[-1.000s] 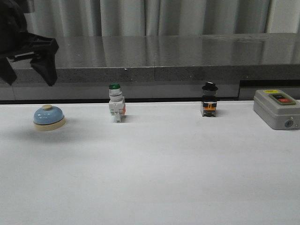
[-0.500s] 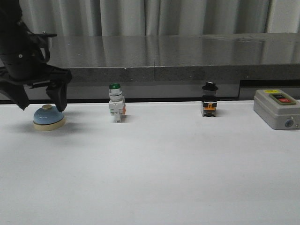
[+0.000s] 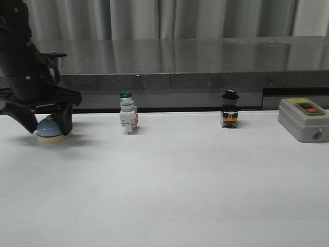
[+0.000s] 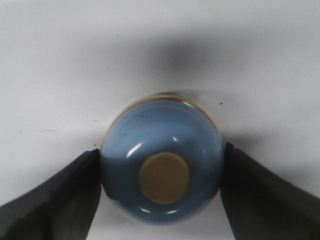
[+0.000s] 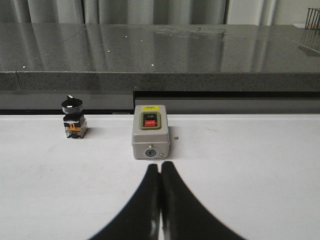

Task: Place and press bell with both arms
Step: 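Lower the left gripper over the blue bell and close on it, then lift the blue bell with the left gripper, then carry the bell toward the table centre and lower it down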

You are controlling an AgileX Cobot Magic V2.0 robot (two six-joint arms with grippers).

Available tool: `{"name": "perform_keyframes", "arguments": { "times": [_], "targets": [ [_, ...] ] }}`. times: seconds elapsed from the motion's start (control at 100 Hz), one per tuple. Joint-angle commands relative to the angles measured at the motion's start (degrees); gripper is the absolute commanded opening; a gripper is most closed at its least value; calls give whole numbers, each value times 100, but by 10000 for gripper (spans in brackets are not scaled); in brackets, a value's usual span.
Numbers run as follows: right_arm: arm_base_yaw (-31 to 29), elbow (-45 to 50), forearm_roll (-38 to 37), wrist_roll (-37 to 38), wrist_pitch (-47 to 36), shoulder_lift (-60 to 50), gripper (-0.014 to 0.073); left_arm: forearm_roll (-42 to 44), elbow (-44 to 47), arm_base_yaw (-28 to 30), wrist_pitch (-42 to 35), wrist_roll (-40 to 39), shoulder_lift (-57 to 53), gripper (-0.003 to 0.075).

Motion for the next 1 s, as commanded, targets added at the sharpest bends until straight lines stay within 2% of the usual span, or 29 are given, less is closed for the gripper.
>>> {"name": "perform_keyframes", "arguments": {
  "times": [0.0, 0.08, 0.17, 0.53, 0.68, 0.99],
  "targets": [
    [-19, -78, -52, -29, -438, -76, -69, -54, -172, -27, -190, 6, -327, 356],
    [-19, -78, -52, -29, -438, -76, -69, -54, -174, -27, -197, 6, -327, 290],
    [-19, -78, -52, -29, -438, -76, -69, -54, -196, -27, -171, 6, -378, 262],
    [-19, -78, -52, -29, -438, -76, -69, -84, -255, -96, 106, 159, -1499, 261],
    [-19, -78, -52, -29, -438, -76, -69, -100, -255, -458, 232, 639, -1927, 261],
    [-19, -78, -52, -29, -438, -76, -69, -597, -265, -1546, 470, 870, -1999, 261]
  ]
}}
